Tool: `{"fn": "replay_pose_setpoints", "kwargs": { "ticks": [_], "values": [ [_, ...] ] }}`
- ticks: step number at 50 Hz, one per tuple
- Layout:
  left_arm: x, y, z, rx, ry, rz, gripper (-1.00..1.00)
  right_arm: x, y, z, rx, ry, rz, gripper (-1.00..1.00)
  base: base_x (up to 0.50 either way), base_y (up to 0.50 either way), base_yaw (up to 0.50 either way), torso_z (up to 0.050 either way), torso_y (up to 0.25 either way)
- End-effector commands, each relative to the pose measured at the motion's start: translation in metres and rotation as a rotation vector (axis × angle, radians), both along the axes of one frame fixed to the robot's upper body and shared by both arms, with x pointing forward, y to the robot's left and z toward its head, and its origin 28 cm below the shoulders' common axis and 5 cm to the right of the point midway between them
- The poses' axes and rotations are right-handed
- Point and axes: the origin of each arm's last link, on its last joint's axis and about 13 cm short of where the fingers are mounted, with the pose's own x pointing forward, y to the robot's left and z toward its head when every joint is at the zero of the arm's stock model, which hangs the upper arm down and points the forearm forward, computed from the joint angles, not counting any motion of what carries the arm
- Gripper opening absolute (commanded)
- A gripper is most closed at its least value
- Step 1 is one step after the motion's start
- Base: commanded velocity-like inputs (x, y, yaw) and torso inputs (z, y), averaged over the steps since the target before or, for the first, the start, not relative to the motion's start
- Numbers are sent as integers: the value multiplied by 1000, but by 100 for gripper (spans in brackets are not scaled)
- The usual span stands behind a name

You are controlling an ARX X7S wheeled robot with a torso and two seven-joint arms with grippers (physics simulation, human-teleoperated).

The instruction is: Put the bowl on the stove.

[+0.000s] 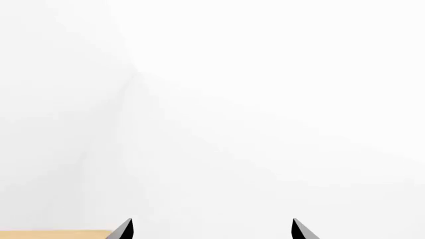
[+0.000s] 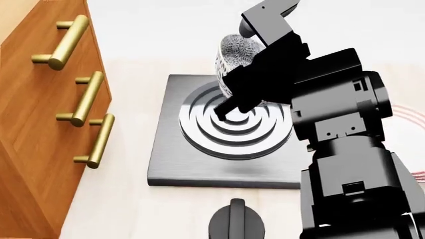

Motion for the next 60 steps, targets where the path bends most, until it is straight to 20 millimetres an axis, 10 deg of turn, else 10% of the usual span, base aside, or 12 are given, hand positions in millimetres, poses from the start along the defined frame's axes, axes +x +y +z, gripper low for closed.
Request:
{"fn": "replay_pose_setpoints", "kwargs": {
  "ticks": [1, 60],
  "values": [
    [0, 0, 0, 3, -1, 12, 100, 0, 1, 2, 9, -3, 3, -100, 0, 0, 0, 0, -55],
    [0, 0, -2, 6, -9, 13, 100, 1, 8, -5, 54, -24, -29, -100, 0, 0, 0, 0, -55]
  ]
}}
